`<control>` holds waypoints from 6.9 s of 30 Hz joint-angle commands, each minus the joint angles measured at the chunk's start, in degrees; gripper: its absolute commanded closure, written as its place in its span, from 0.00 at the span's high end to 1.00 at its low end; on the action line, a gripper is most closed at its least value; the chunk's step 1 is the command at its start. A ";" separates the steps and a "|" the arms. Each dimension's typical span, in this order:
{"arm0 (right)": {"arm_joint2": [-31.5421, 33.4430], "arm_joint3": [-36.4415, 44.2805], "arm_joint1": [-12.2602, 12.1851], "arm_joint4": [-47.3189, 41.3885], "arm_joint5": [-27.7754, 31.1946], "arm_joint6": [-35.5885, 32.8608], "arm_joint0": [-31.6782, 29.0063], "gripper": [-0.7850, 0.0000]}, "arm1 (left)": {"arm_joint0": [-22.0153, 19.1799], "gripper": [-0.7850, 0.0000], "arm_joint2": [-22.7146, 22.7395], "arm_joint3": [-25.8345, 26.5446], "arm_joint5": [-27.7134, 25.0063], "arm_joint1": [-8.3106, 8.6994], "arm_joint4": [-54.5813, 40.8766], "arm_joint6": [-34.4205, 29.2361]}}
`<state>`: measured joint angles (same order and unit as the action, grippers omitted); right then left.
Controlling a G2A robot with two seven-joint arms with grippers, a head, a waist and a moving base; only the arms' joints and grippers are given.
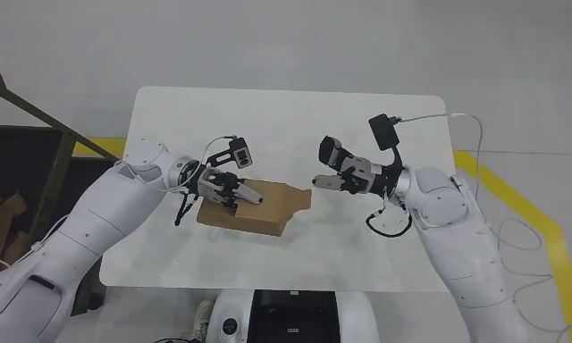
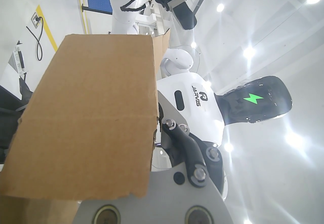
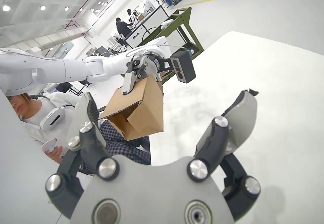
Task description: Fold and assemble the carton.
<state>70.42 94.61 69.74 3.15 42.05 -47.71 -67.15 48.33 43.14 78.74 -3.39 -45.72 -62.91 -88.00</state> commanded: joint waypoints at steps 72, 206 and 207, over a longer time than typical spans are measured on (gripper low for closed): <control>-6.57 10.50 -2.60 42.57 2.22 20.99 -4.45 1.00 | -0.96 0.00 -0.78 0.10 -1.31 0.45 0.18 0.00; 12.55 22.10 -9.92 38.93 7.06 28.53 -27.94 1.00 | -26.87 1.00 -23.10 -11.00 18.99 -25.49 49.96 15.59; 12.53 22.18 -9.95 38.93 7.06 28.58 -27.88 1.00 | -26.61 1.00 -22.17 -9.91 18.06 -25.05 50.02 16.16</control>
<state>82.97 116.73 59.82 42.10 49.12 -19.16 -95.08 21.42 19.92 67.64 15.67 -71.25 -12.89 -72.44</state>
